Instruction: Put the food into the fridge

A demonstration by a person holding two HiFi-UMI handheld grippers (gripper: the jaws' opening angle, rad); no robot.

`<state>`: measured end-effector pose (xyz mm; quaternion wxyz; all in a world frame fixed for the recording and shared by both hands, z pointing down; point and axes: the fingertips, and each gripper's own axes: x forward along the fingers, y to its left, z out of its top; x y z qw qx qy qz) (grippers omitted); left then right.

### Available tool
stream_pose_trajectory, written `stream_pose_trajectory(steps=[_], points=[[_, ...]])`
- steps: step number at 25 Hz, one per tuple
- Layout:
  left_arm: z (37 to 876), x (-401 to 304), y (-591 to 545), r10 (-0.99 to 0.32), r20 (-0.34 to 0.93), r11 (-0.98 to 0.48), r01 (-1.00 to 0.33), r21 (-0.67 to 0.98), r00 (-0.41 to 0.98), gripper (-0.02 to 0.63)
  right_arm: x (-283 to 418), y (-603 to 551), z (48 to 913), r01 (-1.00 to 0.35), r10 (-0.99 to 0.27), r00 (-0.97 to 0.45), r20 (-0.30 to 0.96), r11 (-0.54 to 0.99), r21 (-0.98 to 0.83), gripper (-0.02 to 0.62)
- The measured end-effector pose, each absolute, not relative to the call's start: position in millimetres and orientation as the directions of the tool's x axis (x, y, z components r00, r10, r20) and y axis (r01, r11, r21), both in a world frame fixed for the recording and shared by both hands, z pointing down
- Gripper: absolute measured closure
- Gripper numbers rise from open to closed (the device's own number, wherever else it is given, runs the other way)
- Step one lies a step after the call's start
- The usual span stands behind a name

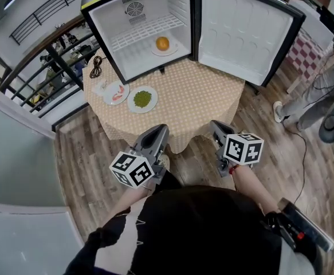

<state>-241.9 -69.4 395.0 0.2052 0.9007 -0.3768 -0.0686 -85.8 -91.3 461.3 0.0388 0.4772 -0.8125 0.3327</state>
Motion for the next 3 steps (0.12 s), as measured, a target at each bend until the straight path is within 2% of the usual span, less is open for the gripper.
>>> stream_pose_trajectory(steps=[3], points=[[379,-246,-79,-0.708,0.026,-0.63,-0.649,0.427,0.705,0.591,-89,-100,444,-0.807,-0.747,-0.539,0.39,0.324,-0.494,0.58]])
